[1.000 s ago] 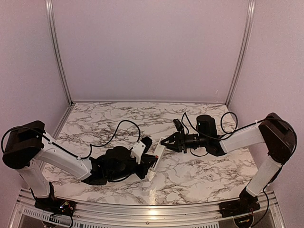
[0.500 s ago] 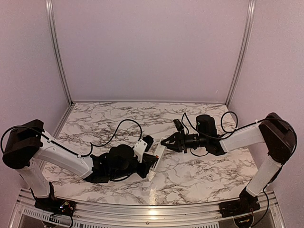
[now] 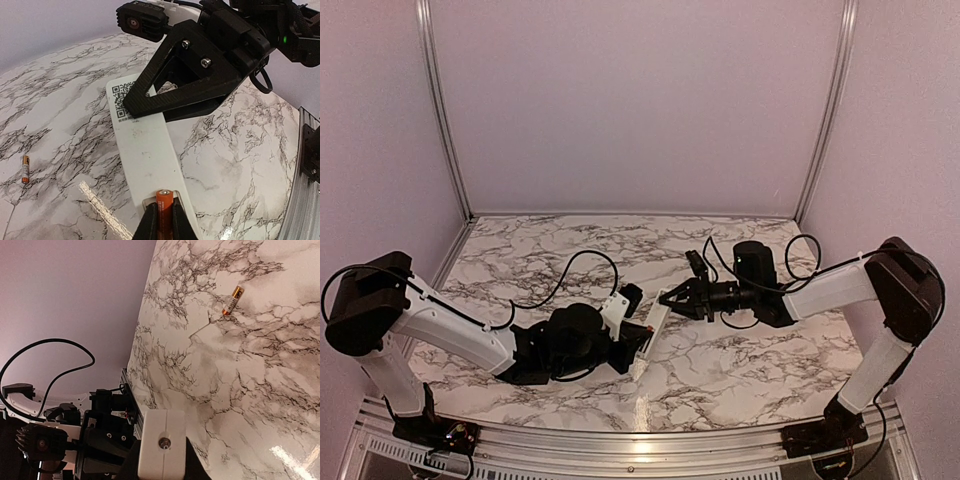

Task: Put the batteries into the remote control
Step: Place the battery in the battery compartment.

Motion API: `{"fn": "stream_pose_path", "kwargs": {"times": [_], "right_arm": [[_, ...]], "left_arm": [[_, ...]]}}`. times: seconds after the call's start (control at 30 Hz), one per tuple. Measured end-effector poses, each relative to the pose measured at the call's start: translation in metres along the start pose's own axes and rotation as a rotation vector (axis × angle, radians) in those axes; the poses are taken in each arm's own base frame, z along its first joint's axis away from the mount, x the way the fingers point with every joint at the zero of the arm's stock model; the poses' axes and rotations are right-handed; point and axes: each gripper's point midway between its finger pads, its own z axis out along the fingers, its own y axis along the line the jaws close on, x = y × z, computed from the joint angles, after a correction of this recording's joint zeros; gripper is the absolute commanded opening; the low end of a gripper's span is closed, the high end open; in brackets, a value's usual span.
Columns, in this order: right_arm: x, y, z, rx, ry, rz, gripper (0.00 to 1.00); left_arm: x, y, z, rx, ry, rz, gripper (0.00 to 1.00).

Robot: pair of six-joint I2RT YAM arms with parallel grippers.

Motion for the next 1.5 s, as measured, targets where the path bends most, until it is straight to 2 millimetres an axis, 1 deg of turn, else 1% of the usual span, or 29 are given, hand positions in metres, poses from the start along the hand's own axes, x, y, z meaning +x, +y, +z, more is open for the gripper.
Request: {"fn": "stream_pose_path", "kwargs": {"times": [0.23, 0.37, 0.57, 0.83, 1.13, 1.5], "right_arm": [[-0.002, -0.001, -0.001, 0.001, -0.007, 0.012, 0.0], [-0.005, -0.004, -0.003, 0.01, -0.017, 0.009, 0.0], [-0.003, -0.007, -0.004, 0.025, -0.011, -0.002, 0.0], [-0.004, -0.006, -0.005, 0.032, -0.015, -0.013, 0.0], [-0.006, -0.009, -0.007, 0.057, -0.03, -0.026, 0.0], [-0.007, -0.009, -0.009, 0.059, -0.033, -0.019, 0.0]], "left_arm": [[-0.002, 0.0, 0.002, -0.011, 0.009, 0.006, 0.0], [-0.002, 0.0, 0.007, -0.026, 0.024, 0.01, 0.0], [0.001, 0.001, 0.008, -0.032, 0.039, 0.015, 0.0], [0.0, 0.002, 0.009, -0.038, 0.04, 0.016, 0.0], [0.002, 0.0, 0.015, -0.04, 0.06, -0.008, 0.0], [0.002, -0.001, 0.015, -0.035, 0.062, -0.035, 0.0]]}}
